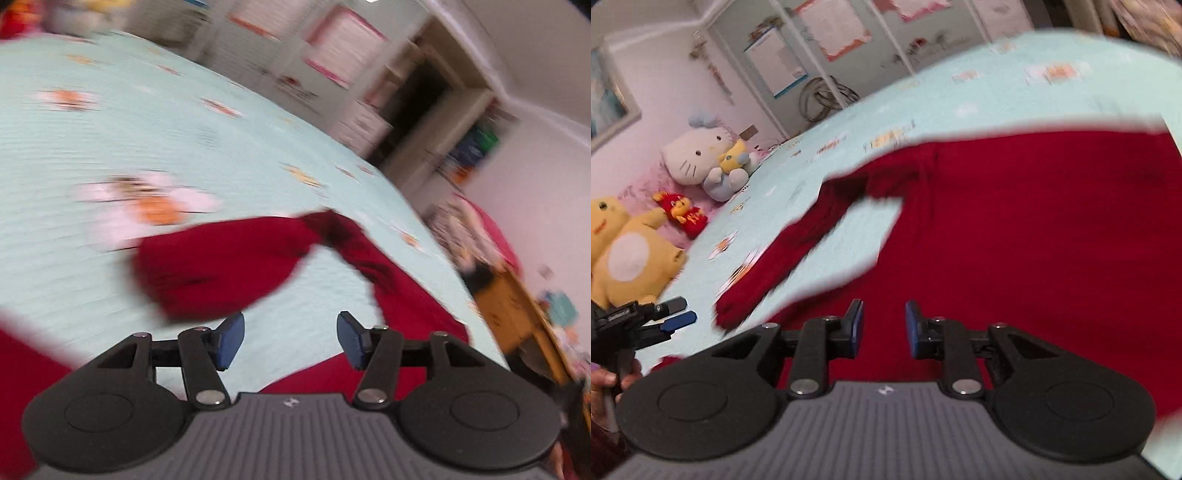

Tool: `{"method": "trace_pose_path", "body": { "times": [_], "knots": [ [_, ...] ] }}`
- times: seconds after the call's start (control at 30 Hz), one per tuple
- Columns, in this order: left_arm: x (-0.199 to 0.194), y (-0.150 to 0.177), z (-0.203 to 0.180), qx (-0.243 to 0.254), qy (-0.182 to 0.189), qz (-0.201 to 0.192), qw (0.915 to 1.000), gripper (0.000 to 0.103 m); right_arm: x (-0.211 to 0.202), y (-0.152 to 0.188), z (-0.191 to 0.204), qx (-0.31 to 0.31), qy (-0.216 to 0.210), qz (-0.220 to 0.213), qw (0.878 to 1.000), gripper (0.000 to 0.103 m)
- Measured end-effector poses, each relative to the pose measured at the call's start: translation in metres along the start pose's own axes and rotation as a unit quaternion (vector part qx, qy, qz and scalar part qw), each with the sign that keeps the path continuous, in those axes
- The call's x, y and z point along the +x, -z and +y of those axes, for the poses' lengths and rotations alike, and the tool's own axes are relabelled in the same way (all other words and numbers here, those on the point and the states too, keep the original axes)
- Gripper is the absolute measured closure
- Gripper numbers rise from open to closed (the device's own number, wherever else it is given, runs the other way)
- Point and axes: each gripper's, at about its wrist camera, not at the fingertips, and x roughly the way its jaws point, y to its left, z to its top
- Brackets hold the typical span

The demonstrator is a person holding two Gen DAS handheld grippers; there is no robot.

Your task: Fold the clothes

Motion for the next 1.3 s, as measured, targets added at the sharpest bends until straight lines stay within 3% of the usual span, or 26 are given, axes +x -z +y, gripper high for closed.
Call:
{"method": "trace_pose_path", "body": {
  "times": [0.1,0.23,0.37,0.5,0.67,0.8,0.9,1.0,1.07,1.2,1.3],
  "knots": [
    [-0.048,0.014,0.038,-0.031,-0.068,-0.012,0.9972,0.045,-0.015,0.056,0.004,0.045,0.013,0.022,0.999,0.078],
    [-0.092,0.032,0.078,-0.064,-0.147,-0.022,0.9868,0.045,-0.015,0.100,0.044,-0.001,0.032,0.022,0.999,0.076],
    [-0.105,0.042,0.093,-0.073,-0.155,-0.018,0.9851,0.045,0.002,0.114,0.108,-0.124,0.046,0.033,0.991,0.077],
    [-0.107,0.046,0.093,-0.063,-0.144,-0.009,0.9876,0.045,0.016,0.113,0.143,-0.143,0.012,0.037,0.989,0.077],
    [-0.065,0.026,0.053,0.011,-0.087,0.014,0.9961,0.045,0.043,0.088,0.167,-0.161,0.018,-0.005,0.987,0.077],
    [-0.009,0.001,0.005,0.106,-0.075,0.025,0.9912,0.042,0.076,0.068,0.166,-0.120,0.022,-0.046,0.992,0.077],
    [0.034,-0.014,-0.002,0.074,-0.085,0.035,0.9930,0.041,0.098,0.065,0.152,-0.073,0.014,-0.056,0.996,0.076],
    [0.072,-0.025,0.007,0.021,-0.092,0.047,0.9944,0.041,0.119,0.081,0.136,-0.081,0.027,-0.045,0.995,0.074],
    [0.095,-0.027,0.011,0.002,-0.108,0.058,0.9925,0.041,0.121,0.094,0.126,-0.085,0.007,-0.066,0.994,0.073],
    [0.124,-0.026,0.009,0.006,-0.141,0.070,0.9876,0.041,0.125,0.089,0.121,-0.067,-0.011,-0.061,0.996,0.070],
    [0.139,-0.023,0.002,0.025,-0.166,0.067,0.9835,0.038,0.129,0.092,0.138,-0.109,0.022,-0.059,0.992,0.069]
  ]
}}
